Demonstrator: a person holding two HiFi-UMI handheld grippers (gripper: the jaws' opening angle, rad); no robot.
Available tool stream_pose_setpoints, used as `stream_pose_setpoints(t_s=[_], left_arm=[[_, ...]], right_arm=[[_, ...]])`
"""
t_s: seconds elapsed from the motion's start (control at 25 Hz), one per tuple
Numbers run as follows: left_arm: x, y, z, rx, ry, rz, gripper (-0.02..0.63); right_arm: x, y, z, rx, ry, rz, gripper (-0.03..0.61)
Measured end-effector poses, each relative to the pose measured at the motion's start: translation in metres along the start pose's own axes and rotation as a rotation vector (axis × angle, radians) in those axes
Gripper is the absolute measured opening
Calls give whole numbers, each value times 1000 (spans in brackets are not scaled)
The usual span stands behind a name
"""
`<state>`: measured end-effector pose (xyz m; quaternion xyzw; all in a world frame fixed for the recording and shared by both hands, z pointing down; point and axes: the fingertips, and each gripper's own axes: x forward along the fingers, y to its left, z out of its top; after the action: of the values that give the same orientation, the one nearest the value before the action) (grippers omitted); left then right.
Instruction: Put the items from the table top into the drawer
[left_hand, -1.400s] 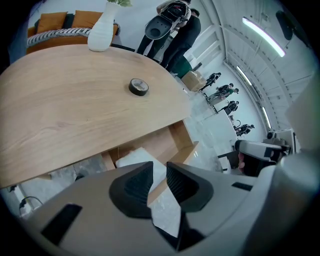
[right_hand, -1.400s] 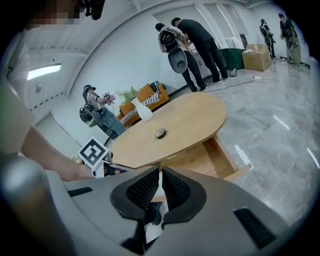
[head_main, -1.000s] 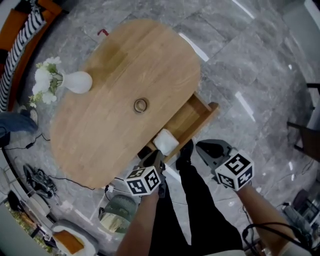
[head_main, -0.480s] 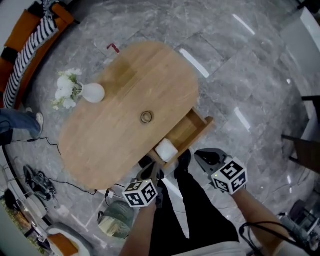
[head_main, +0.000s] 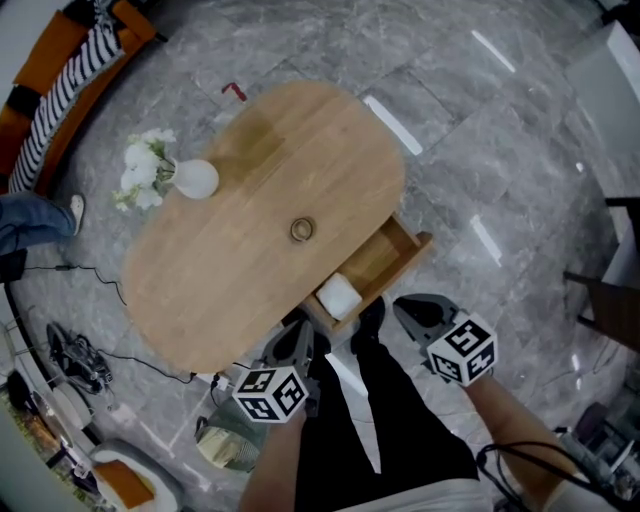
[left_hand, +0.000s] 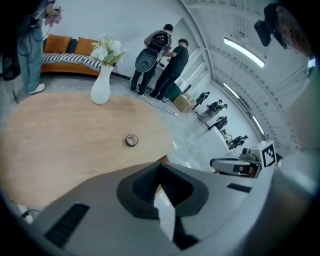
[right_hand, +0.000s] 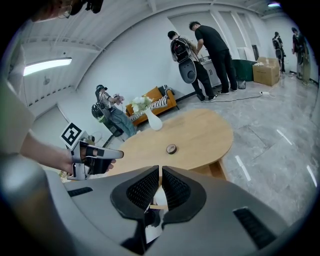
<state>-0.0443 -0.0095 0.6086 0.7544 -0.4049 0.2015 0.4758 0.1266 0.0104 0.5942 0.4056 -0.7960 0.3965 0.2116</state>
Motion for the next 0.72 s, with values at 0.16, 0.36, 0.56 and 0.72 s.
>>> stream_pose_setpoints(t_s=[0.16,0.36,0.56,0.72], left_arm=[[3,7,5,-36,-18,-14,1],[14,16,7,-24,-3,-20,2],[17,30,4,-13,28,-16,2],[17,38,8,12,46,-14,2]], right_arm=[[9,7,-2,12,-1,7,41],[23,7,-7,20,8,4,41],[39,10,-10,38,13,-1,41],[51,13,-5,56,9,-8,41]])
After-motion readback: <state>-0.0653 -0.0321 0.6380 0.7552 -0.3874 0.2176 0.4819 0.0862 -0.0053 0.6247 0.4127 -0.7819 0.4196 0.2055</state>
